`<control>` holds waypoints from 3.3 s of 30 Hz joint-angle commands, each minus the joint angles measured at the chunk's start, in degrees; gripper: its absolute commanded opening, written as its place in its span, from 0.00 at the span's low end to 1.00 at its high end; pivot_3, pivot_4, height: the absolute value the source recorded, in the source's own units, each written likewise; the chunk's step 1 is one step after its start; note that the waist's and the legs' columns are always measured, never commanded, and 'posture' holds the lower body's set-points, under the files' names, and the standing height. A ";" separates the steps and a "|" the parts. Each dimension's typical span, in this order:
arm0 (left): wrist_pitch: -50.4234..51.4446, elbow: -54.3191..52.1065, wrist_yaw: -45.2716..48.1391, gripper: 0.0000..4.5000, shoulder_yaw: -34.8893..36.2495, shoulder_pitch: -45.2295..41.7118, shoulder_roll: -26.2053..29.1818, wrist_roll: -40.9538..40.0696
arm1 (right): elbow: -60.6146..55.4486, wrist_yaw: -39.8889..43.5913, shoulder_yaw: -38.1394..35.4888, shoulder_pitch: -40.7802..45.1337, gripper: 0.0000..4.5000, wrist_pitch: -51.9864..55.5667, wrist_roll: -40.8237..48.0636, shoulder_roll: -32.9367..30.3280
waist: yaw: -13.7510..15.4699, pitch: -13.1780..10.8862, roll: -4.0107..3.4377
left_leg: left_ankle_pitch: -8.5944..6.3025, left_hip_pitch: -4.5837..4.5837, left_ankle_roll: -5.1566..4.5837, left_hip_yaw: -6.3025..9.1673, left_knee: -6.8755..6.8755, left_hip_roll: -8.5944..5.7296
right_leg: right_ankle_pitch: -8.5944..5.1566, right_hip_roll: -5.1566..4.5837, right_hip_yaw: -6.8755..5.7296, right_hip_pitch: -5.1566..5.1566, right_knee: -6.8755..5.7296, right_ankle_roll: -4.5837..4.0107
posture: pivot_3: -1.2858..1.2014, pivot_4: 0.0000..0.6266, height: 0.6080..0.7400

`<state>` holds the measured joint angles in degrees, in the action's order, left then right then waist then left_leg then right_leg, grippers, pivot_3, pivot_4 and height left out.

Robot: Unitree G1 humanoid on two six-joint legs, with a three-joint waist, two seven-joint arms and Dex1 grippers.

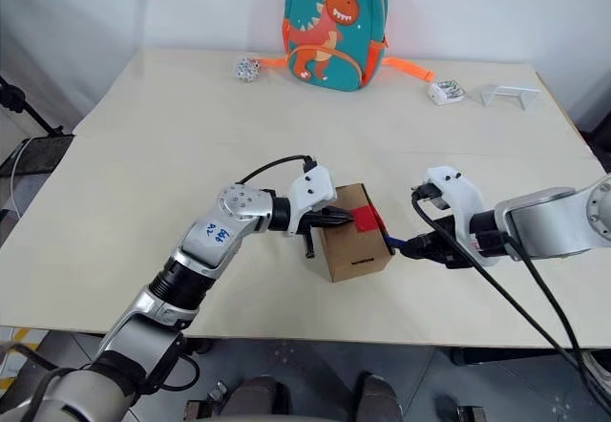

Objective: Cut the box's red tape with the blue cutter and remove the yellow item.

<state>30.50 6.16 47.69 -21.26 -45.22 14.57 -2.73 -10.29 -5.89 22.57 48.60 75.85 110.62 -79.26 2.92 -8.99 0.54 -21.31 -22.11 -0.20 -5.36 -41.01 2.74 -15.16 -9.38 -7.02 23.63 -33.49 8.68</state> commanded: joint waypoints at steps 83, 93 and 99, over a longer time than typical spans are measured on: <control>-3.14 -6.58 6.63 0.00 8.26 12.44 14.46 -5.57 | 8.60 49.15 -21.45 -31.23 0.01 -63.82 -93.81 41.65 | -1.69 -0.42 -0.92 | -0.06 0.23 0.10 -0.56 0.00 0.01 | 0.19 -0.16 -0.39 0.02 -0.13 0.18 | 0.52 0.24 1.00; 0.43 -7.42 4.65 0.00 5.03 10.60 10.89 -4.74 | -3.98 53.69 -17.83 -34.37 0.01 -50.69 -91.62 39.97 | -1.51 -0.42 -0.93 | -0.05 0.28 0.12 -0.57 0.00 0.01 | 0.19 -0.16 -0.37 0.01 -0.16 0.18 | 0.52 0.24 1.00; 0.82 -8.14 5.42 0.00 4.92 11.20 12.38 -4.69 | -8.37 54.45 -17.26 -35.31 0.01 -48.13 -92.09 39.82 | -1.60 -0.42 -0.93 | -0.05 0.29 0.11 -0.58 -0.01 0.01 | 0.19 -0.15 -0.35 0.01 -0.16 0.18 | 0.52 0.24 1.00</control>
<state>31.27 0.66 52.58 -16.05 -33.71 27.05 -7.02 -15.50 47.74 4.97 12.88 27.83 17.86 -39.05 1.32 -9.41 -0.39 -21.37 -21.82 -0.09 -5.94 -41.03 2.75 -14.97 -9.53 -7.37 23.64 -33.66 8.85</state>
